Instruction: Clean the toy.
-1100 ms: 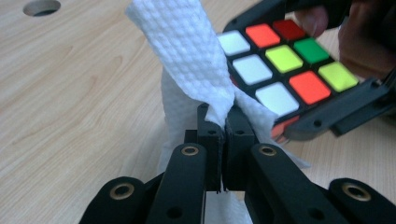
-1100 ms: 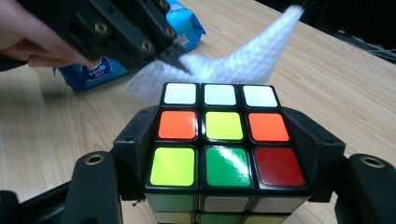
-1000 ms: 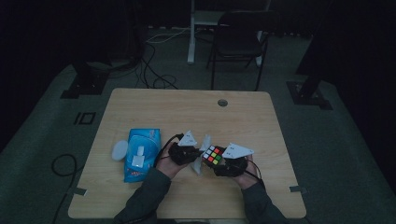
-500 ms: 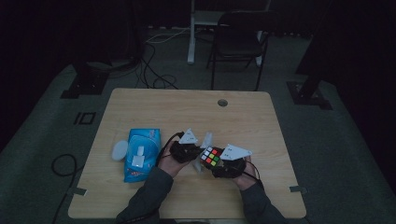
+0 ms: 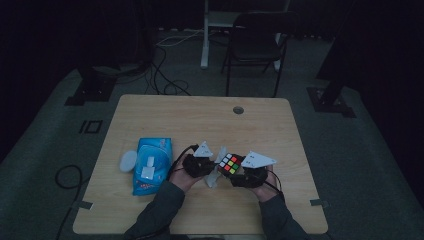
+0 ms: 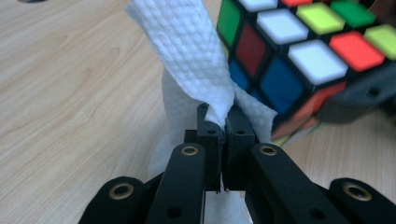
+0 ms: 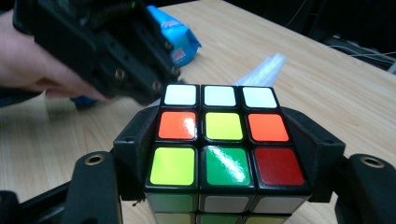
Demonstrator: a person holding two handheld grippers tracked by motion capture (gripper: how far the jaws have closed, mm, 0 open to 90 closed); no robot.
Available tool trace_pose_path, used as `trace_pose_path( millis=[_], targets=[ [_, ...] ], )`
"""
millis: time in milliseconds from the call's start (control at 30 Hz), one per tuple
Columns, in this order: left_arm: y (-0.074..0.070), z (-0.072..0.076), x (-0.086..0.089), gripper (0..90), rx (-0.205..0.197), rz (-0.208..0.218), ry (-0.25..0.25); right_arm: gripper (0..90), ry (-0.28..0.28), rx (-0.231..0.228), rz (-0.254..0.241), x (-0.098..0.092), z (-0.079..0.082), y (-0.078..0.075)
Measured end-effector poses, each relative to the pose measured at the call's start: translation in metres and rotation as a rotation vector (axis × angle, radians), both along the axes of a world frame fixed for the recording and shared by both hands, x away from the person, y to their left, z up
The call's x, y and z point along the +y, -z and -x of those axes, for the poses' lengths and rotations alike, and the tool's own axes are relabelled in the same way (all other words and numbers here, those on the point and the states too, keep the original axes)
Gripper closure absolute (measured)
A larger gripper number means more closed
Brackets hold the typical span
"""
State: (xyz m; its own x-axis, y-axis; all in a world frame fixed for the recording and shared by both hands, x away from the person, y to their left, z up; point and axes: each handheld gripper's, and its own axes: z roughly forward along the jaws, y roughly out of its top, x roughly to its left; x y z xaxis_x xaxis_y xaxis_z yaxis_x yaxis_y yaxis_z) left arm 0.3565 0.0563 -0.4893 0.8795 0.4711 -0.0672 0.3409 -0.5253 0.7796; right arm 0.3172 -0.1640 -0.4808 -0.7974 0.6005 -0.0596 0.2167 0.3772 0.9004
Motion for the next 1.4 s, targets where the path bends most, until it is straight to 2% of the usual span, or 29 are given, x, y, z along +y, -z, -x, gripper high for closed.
trace_pose_path(
  millis=[133, 333, 533, 633, 1000, 1167, 1400],
  targets=[
    [0.002, 0.0, -0.001, 88.4, 0.007, 0.0, 0.001, 33.9, 0.008, 0.01, -0.027, -0.003, -0.001, -0.002],
    [0.002, 0.0, -0.001, 88.4, 0.005, -0.009, 0.002, 33.9, 0.012, 0.017, -0.044, -0.005, -0.002, -0.002],
    [-0.001, 0.001, -0.001, 88.4, -0.012, -0.009, -0.002, 33.9, 0.006, 0.036, -0.034, -0.004, -0.004, 0.001],
    [-0.003, -0.002, 0.0, 88.4, -0.006, 0.005, -0.001, 33.9, -0.01, 0.042, -0.03, -0.003, -0.004, 0.001],
    [-0.013, -0.003, 0.004, 88.4, -0.029, 0.048, -0.022, 33.9, -0.077, 0.057, -0.013, 0.008, 0.001, 0.003],
    [-0.015, 0.0, 0.004, 88.5, -0.039, 0.047, -0.011, 33.9, -0.046, 0.051, -0.026, 0.006, 0.0, 0.002],
    [-0.02, 0.007, 0.006, 88.6, -0.06, 0.05, -0.006, 33.9, 0.006, 0.073, -0.025, -0.002, -0.006, 0.003]
  ],
)
